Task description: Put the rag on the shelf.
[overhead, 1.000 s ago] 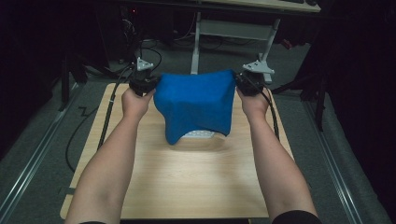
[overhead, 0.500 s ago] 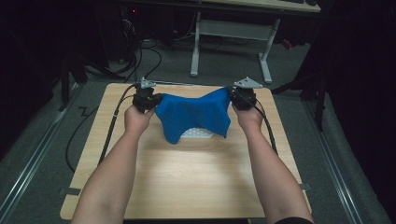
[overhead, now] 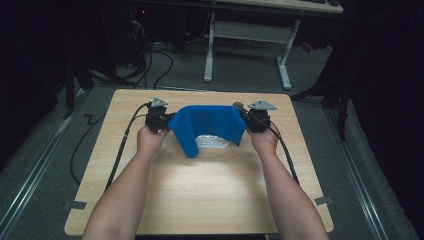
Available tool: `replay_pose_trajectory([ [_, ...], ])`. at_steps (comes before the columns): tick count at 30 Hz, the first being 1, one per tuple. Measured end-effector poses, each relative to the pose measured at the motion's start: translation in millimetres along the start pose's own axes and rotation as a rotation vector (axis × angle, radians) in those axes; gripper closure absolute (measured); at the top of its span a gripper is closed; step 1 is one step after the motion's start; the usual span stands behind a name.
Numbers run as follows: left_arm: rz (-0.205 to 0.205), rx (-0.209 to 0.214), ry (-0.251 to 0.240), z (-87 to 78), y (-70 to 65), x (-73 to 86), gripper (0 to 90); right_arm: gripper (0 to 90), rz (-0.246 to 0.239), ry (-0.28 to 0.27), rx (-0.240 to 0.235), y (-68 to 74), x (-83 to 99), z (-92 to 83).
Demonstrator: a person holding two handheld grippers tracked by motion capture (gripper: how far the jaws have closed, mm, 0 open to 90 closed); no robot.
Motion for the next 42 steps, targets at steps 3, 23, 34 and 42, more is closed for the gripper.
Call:
replay_pose_trajectory([
  [3, -0.002, 0.015, -0.022, 0.3, -3.2, -1.7, 87.7, 89.1, 0.007, 0.025, 0.004, 0.2, 9.4, 2.6],
  [23, -0.070, 0.044, 0.036, 21.2, -1.2, 16.3, 83.3, 88.8, 0.025, 0.067, -0.016, 6.3, 36.2, 11.7],
  [34, -0.094, 0.003, 0.030, 7.7, 4.1, 18.9, 64.4, 74.5, 0.038, 0.050, -0.028, 5.2, 30.3, 3.8],
  [42, -0.076, -0.036, -0.020, -18.2, 6.5, 16.9, 61.6, 68.3, 0.048, -0.004, -0.036, 0.4, 14.8, -11.3],
])
Point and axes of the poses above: each handheld gripper's, and its own axes: z roughly forward along the jaws, x roughly out of its underside, y roughly to its left, the point moved 2 cm from there along z, roughly forward along the jaws, and after that the axes turned 7 degrees about x, right-handed, at the moved point
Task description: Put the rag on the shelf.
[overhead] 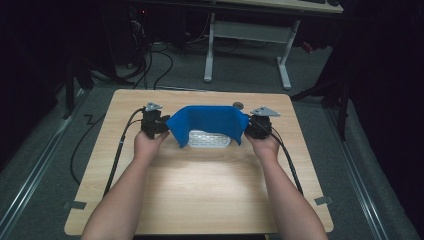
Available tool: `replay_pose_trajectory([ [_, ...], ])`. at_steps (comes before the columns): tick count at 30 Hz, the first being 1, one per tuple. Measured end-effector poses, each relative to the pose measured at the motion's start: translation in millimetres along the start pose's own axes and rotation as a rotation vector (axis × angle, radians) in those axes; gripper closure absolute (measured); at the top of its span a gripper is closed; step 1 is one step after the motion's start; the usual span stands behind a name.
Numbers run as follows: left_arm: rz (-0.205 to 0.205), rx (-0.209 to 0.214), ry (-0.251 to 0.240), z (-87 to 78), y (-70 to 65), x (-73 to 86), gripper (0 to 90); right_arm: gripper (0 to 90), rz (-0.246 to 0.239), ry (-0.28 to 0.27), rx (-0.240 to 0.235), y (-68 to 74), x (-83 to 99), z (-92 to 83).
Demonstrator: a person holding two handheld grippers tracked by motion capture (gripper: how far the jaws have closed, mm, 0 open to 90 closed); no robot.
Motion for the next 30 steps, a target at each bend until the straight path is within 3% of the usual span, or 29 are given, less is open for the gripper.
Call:
replay_pose_trajectory([
  [11, -0.003, -0.053, -0.033, -30.4, 4.6, 8.4, 58.2, 61.3, 0.008, -0.028, 0.032, -9.4, -11.0, -22.6],
  [16, 0.016, -0.056, -0.029, -39.5, 2.7, 14.2, 58.7, 59.0, 0.000, -0.035, 0.036, -9.2, -13.1, -30.4],
  [20, 0.006, -0.052, -0.040, -46.7, 1.1, 17.7, 58.1, 58.1, -0.001, -0.040, 0.030, -7.8, -12.3, -37.7],
  [22, 0.007, -0.051, -0.045, -50.3, -0.6, 19.8, 57.8, 58.1, -0.004, -0.061, 0.032, -7.5, -9.6, -42.1],
  [30, 0.014, -0.048, -0.050, -66.9, -8.0, 32.4, 57.7, 53.2, -0.019, -0.052, 0.034, -7.0, 2.1, -60.3],
])
Point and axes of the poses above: each handheld gripper's, and its own axes: z roughly forward along the jaws, x roughly out of its underside, y roughly to its left, the point moved 2 cm from there along z, roughly forward along the jaws, and after that the axes turned 7 degrees about x, right-handed, at the moved point
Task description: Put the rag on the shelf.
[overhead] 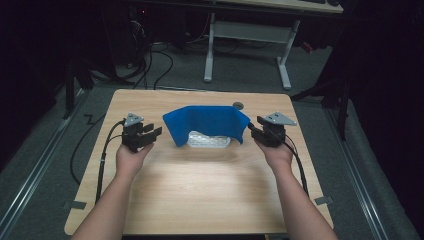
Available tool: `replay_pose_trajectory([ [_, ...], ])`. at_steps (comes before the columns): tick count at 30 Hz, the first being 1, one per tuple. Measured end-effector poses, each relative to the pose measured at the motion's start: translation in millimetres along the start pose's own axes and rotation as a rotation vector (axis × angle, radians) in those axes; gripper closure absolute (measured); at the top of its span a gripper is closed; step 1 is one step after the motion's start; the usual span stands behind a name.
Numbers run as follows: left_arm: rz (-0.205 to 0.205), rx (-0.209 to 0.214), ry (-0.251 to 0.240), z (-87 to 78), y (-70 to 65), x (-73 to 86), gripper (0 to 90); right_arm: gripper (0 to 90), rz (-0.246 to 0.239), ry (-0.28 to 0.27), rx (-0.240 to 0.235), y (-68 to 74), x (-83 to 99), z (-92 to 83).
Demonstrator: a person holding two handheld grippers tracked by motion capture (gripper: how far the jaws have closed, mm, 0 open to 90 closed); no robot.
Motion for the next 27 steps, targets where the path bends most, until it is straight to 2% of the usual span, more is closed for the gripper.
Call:
replay_pose_trajectory([
  [7, 0.005, 0.019, -0.003, -19.7, -11.3, 16.0, 55.8, 47.4, -0.019, -0.002, -0.005, 2.6, 7.0, -23.1],
  [9, 0.003, 0.028, -0.006, -26.0, -15.6, 20.8, 55.4, 46.9, -0.023, -0.027, -0.014, 5.5, 8.9, -30.4],
  [13, 0.009, 0.036, -0.007, -37.5, -25.0, 31.2, 54.9, 43.8, -0.037, -0.010, -0.027, 12.3, 13.0, -41.4],
  [14, 0.011, 0.041, -0.008, -42.0, -29.1, 36.2, 54.6, 43.7, -0.030, -0.026, -0.037, 16.8, 16.7, -49.5],
  [15, 0.011, 0.041, -0.008, -42.0, -29.1, 36.2, 54.6, 43.7, -0.030, -0.026, -0.037, 16.8, 16.7, -49.5],
  [18, 0.014, 0.045, 0.010, -47.3, -37.2, 46.8, 53.9, 42.3, -0.035, -0.011, -0.057, 23.6, 22.0, -57.6],
  [19, 0.016, 0.057, 0.019, -50.0, -43.0, 53.6, 53.1, 42.0, -0.045, -0.008, -0.063, 28.6, 27.3, -62.9],
  [21, 0.011, 0.067, 0.019, -50.7, -45.3, 56.2, 52.3, 41.9, -0.052, -0.003, -0.071, 31.3, 30.7, -65.3],
  [22, -0.001, 0.096, 0.027, -51.4, -51.7, 62.6, 51.6, 40.7, -0.058, 0.009, -0.083, 36.3, 37.0, -69.2],
  [23, -0.001, 0.096, 0.027, -51.4, -51.7, 62.6, 51.1, 40.7, -0.058, 0.009, -0.083, 36.3, 37.0, -69.2],
  [25, 0.015, 0.113, 0.058, -51.7, -61.3, 70.7, 50.6, 40.6, -0.066, 0.020, -0.094, 43.2, 47.3, -74.5],
  [26, 0.033, 0.129, 0.088, -51.8, -71.3, 79.9, 49.4, 40.5, -0.079, 0.034, -0.105, 49.0, 57.4, -78.3],
  [27, 0.033, 0.129, 0.088, -51.8, -71.3, 79.9, 49.0, 40.5, -0.079, 0.034, -0.105, 49.0, 57.4, -78.3],
])
Point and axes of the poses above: each handheld gripper's, and its own axes: z roughly forward along the jaws, x roughly out of its underside, y roughly to its left, the point moved 2 cm from there along z, roughly forward along the jaws, and after that the axes turned 7 degrees about x, right-handed, at the moved point
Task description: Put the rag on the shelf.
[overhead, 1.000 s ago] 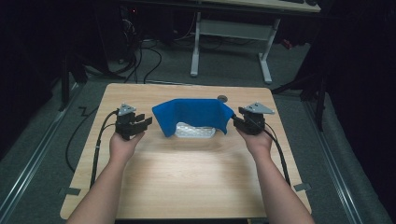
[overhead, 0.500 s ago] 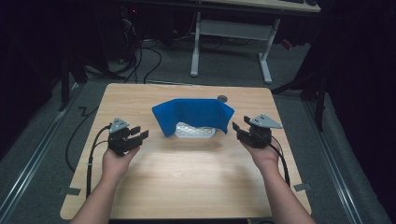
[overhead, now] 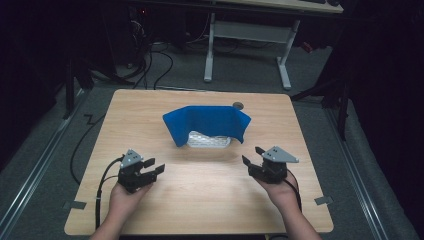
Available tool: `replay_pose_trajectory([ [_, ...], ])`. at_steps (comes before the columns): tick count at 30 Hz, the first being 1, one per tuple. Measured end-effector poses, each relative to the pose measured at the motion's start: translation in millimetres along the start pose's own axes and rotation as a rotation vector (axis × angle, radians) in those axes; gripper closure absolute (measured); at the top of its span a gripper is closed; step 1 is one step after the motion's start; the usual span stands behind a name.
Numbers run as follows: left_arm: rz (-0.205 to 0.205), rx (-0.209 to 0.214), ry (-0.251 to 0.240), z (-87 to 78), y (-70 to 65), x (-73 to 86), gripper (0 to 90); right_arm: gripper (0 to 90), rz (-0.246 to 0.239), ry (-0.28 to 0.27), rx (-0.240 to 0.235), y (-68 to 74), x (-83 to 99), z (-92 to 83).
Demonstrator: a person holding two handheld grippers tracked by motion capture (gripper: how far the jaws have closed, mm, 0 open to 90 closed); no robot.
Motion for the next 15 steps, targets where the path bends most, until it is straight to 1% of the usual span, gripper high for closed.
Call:
replay_pose_trajectory([
  [1, 0.009, 0.007, 0.014, 1.1, -7.9, 7.9, 48.8, 40.4, 0.007, 0.011, -0.015, 6.3, 10.2, -3.0],
  [2, 0.017, 0.012, 0.016, 1.2, -12.5, 13.7, 48.8, 40.4, 0.007, 0.011, -0.015, 6.3, 10.2, -3.0],
  [3, 0.036, 0.015, 0.007, -0.5, -25.2, 32.5, 49.0, 40.2, 0.013, 0.032, -0.031, 11.9, 20.1, -5.7],
  [4, 0.036, 0.015, 0.007, -0.5, -25.2, 32.5, 50.6, 40.2, 0.013, 0.032, -0.031, 11.9, 20.1, -5.7],
  [5, 0.034, 0.020, 0.030, -0.5, -32.5, 41.1, 50.6, 40.0, 0.021, 0.038, -0.039, 14.2, 24.1, -7.8],
  [6, 0.033, 0.036, 0.066, 0.3, -37.6, 43.8, 50.5, 40.1, 0.037, 0.033, -0.030, 18.0, 32.7, -13.2],
  [7, 0.064, 0.029, 0.081, 1.1, -44.8, 48.3, 49.1, 43.0, 0.061, 0.025, -0.014, 24.5, 52.3, -20.0],
  [8, 0.064, 0.029, 0.081, 1.1, -44.8, 48.3, 49.2, 43.0, 0.061, 0.025, -0.014, 24.5, 52.3, -20.0],
  [9, 0.077, 0.027, 0.102, 3.2, -46.6, 49.1, 48.8, 42.1, 0.010, 0.083, -0.018, 29.8, 60.6, -19.5],
  [10, 0.081, 0.023, 0.101, 4.7, -46.8, 48.8, 48.8, 42.1, 0.010, 0.083, -0.018, 29.8, 60.6, -19.5],
  [11, 0.078, 0.028, 0.099, 6.1, -45.7, 48.2, 48.6, 42.3, 0.000, 0.088, -0.014, 30.6, 62.0, -19.0],
  [12, 0.069, 0.033, 0.100, 6.7, -44.2, 47.6, 48.5, 42.1, 0.002, 0.101, -0.009, 30.0, 63.0, -17.2],
  [14, 0.055, 0.037, 0.095, 7.0, -42.0, 47.7, 48.1, 41.7, 0.026, 0.107, -0.008, 29.2, 62.1, -14.1],
  [15, 0.053, 0.038, 0.099, 6.5, -40.8, 48.2, 47.9, 41.5, 0.018, 0.103, -0.005, 29.4, 60.9, -13.1],
])
Point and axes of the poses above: each handheld gripper's, and its own axes: z roughly forward along the jaws, x roughly out of its underside, y roughly to its left, the point moved 2 cm from there along z, roughly forward along the jaws, and after that the axes turned 7 degrees about x, right-handed, at the moved point
